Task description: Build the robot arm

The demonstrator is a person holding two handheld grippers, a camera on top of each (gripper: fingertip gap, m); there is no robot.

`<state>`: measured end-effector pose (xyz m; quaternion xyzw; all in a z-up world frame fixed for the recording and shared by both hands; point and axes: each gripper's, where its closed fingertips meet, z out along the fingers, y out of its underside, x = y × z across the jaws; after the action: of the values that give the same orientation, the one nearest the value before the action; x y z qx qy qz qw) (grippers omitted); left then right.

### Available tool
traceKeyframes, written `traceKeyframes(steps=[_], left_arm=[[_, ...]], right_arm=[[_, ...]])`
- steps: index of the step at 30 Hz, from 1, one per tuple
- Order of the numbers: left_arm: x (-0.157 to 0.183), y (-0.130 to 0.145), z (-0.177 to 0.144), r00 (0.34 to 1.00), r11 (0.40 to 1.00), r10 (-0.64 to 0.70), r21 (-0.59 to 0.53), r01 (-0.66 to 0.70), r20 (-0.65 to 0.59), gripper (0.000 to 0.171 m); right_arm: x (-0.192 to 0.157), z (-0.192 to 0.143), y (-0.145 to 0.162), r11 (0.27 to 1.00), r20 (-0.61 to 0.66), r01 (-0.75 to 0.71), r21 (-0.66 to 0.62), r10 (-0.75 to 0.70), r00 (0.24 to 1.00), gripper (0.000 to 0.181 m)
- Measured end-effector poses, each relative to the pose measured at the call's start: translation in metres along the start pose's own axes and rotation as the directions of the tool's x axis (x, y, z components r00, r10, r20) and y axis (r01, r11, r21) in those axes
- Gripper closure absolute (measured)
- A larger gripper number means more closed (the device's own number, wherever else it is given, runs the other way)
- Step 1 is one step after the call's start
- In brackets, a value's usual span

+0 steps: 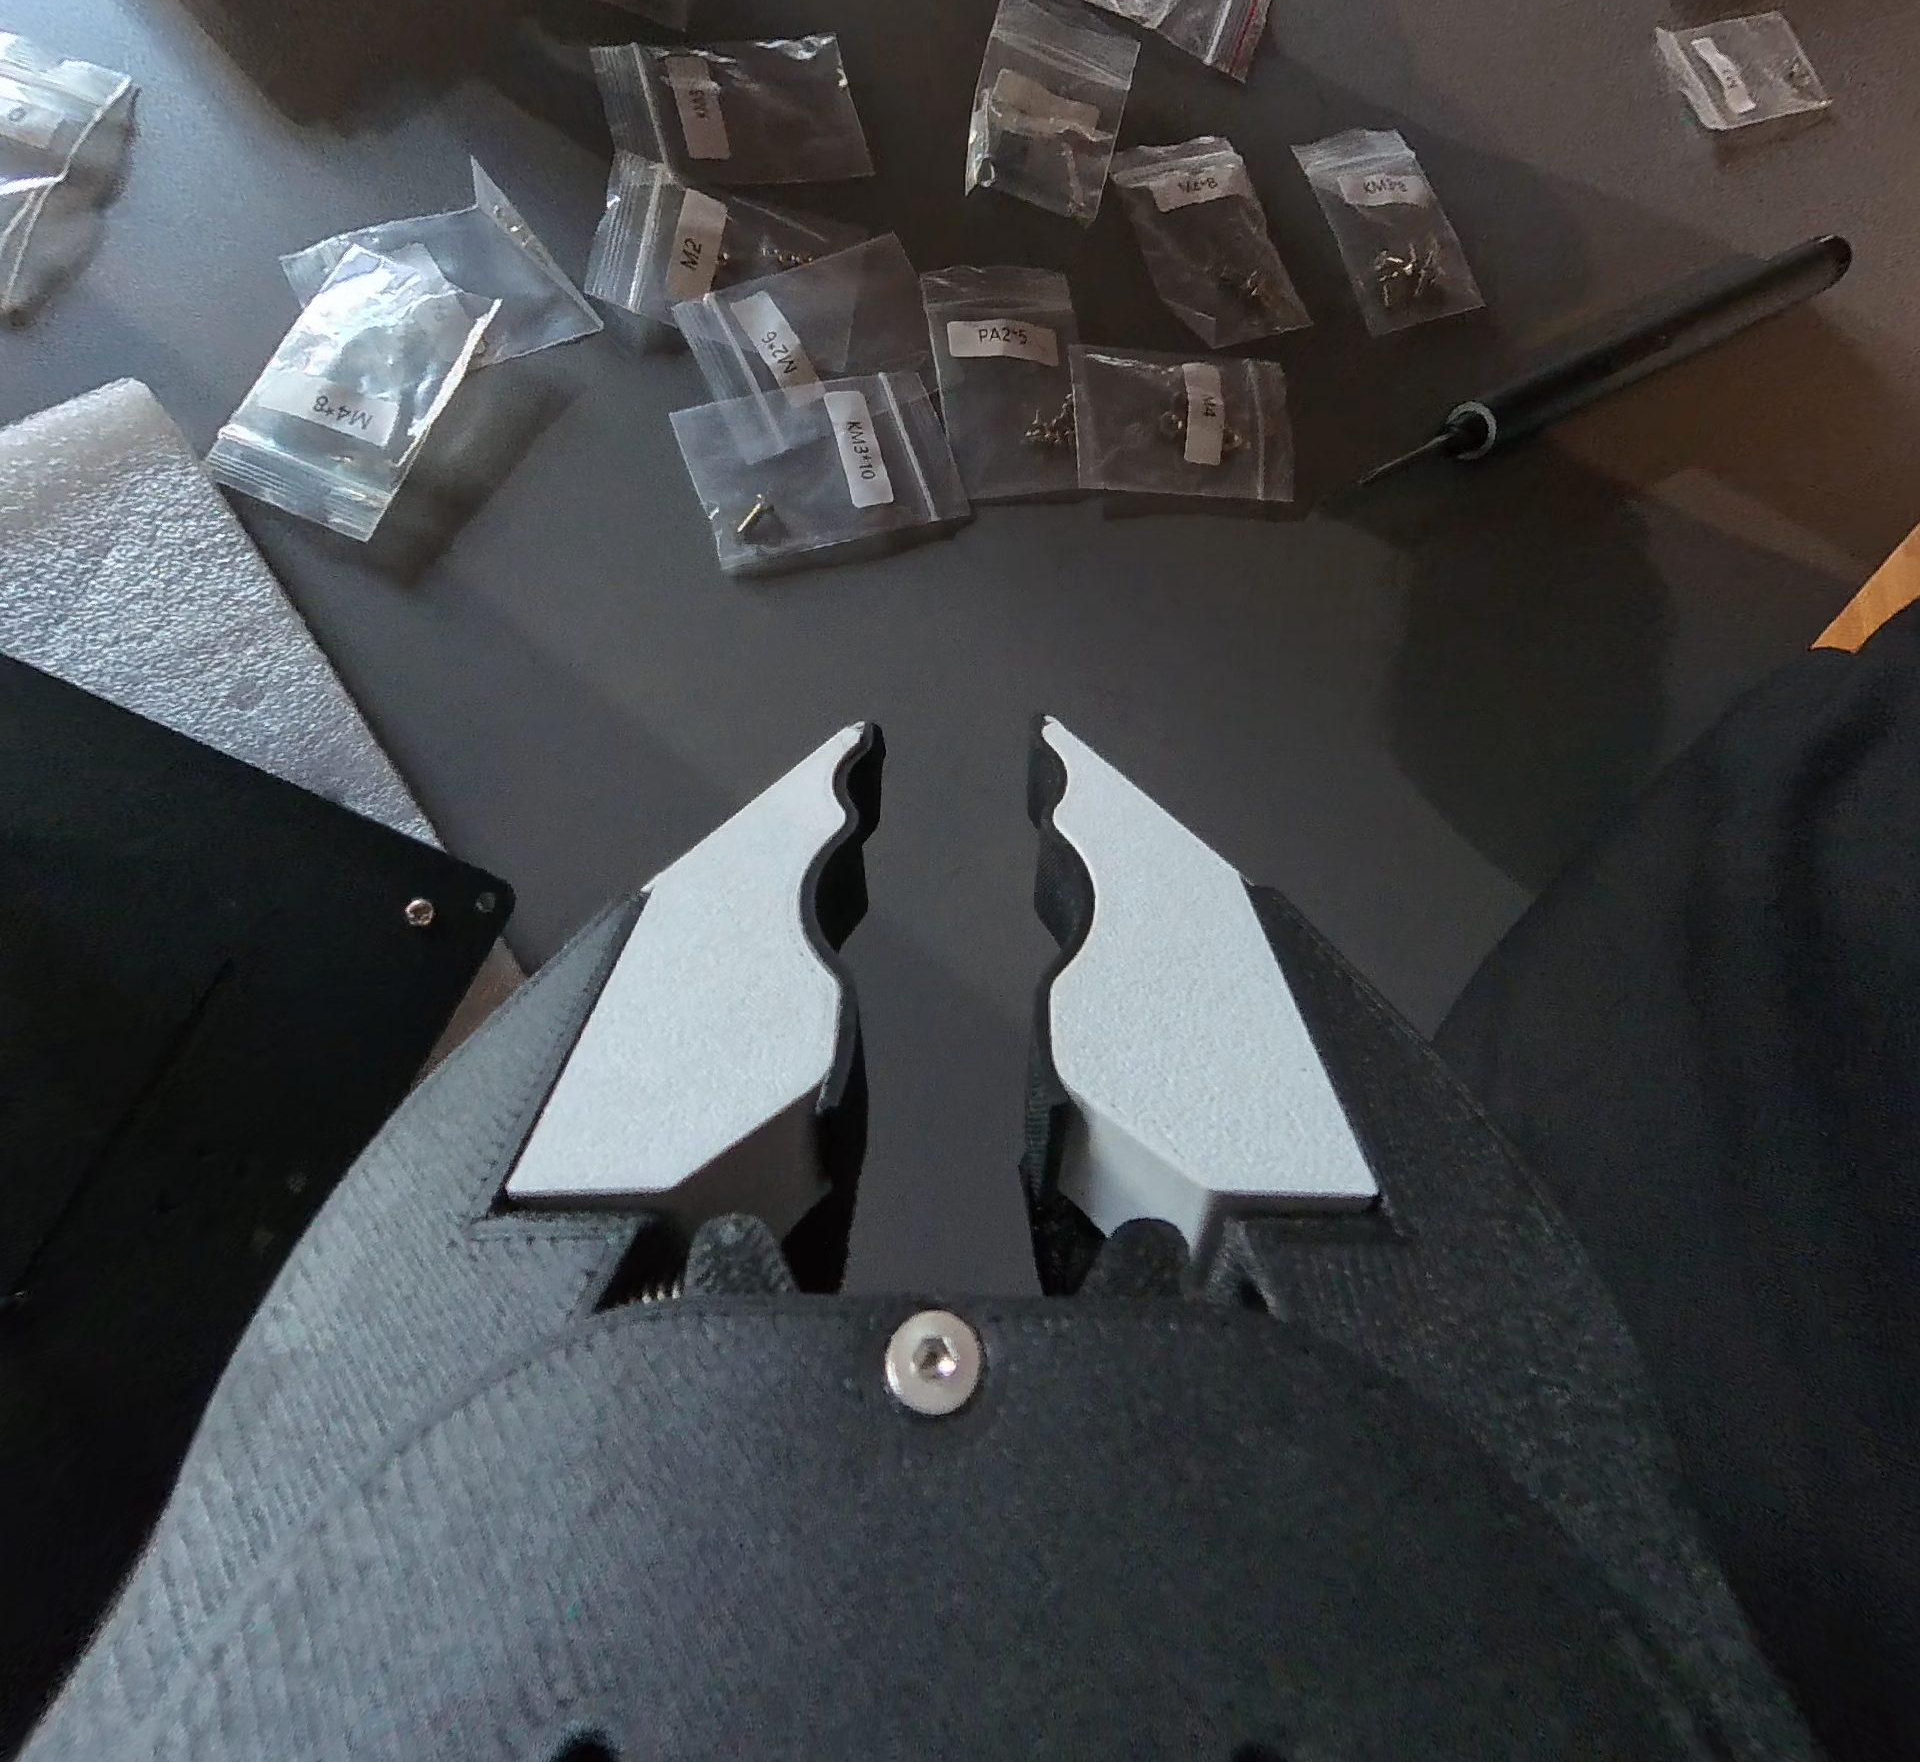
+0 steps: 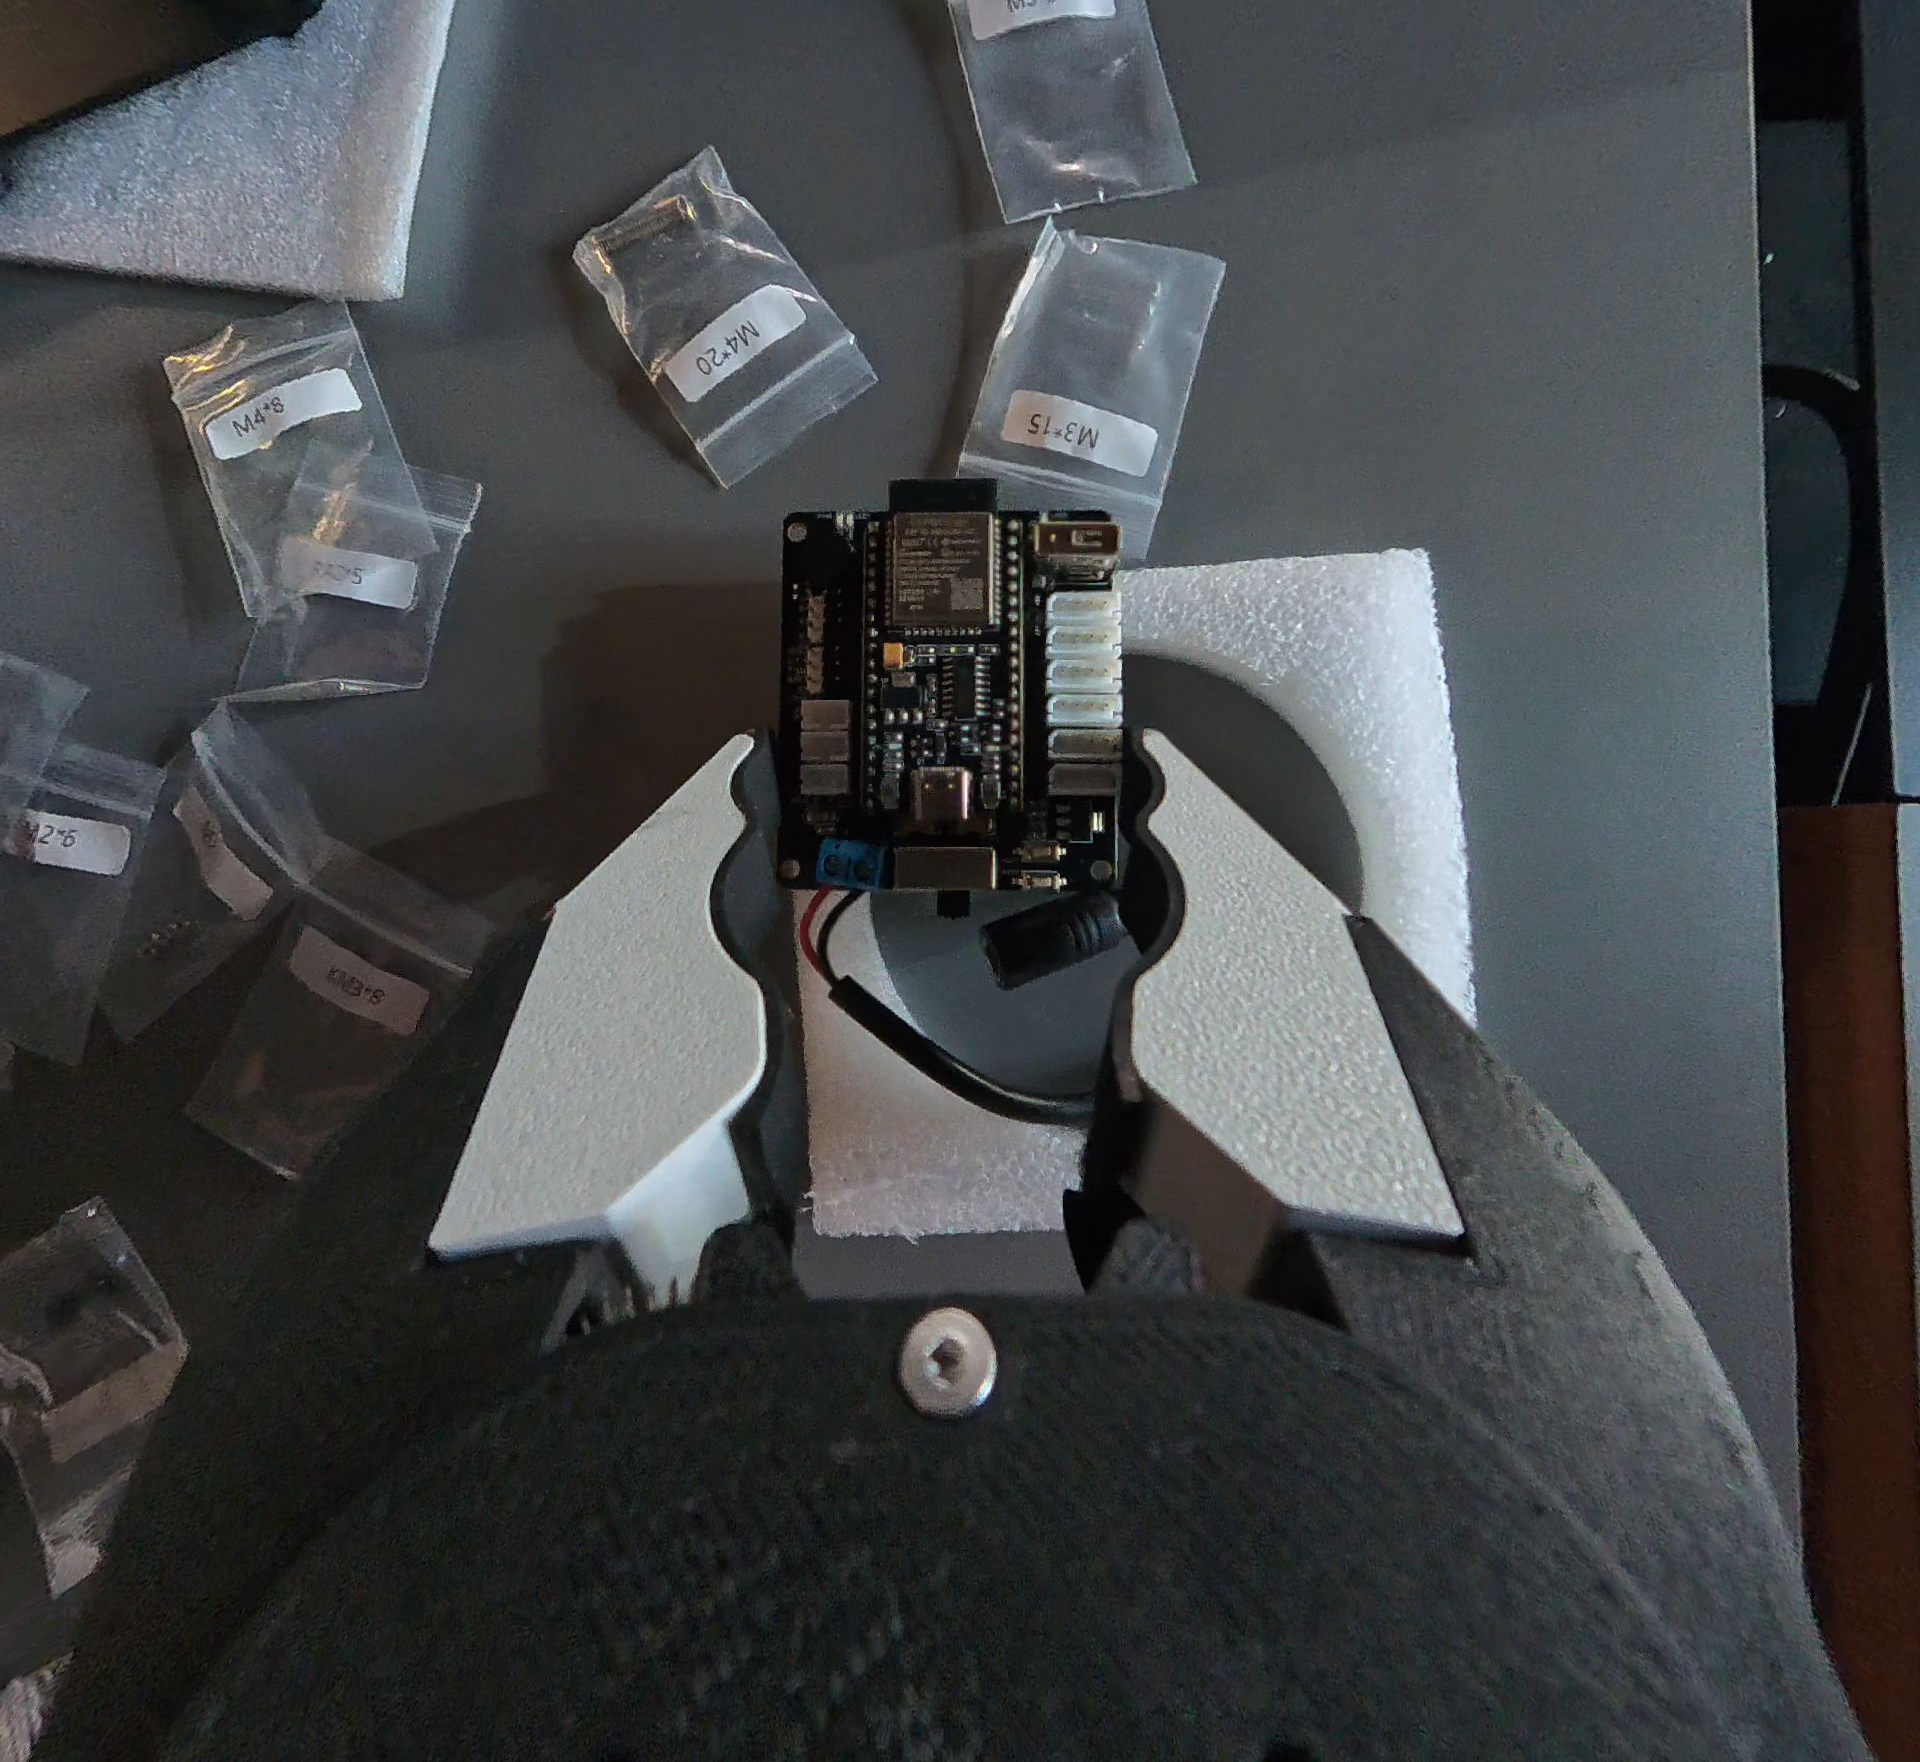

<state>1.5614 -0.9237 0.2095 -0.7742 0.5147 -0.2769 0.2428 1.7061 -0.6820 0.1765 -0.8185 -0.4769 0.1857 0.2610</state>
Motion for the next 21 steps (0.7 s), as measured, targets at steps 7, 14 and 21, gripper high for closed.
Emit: traceKeyframes(steps=[7, 14, 21], left_arm=[[-0.002, 0.005, -0.004, 1.000, 1.000, -0.027, 0.009, 0.027, -0.003, 0.146], [-0.005, 0.008, -0.008, 0.999, 0.999, -0.042, 0.018, 0.042, 0.005, 0.146], [-0.008, 0.027, -0.023, 0.994, 0.993, -0.110, 0.045, 0.108, 0.026, 0.146]], right_arm=[[-0.002, -0.012, -0.008, 0.997, -0.055, 0.078, 0.010, -0.078, 0.995, 0.116], [-0.015, -0.028, -0.023, 0.976, -0.105, 0.216, -0.013, -0.216, 0.971, 0.116], [-0.067, -0.032, -0.076, 0.924, -0.109, 0.383, 0.016, -0.379, 0.919, 0.117]])
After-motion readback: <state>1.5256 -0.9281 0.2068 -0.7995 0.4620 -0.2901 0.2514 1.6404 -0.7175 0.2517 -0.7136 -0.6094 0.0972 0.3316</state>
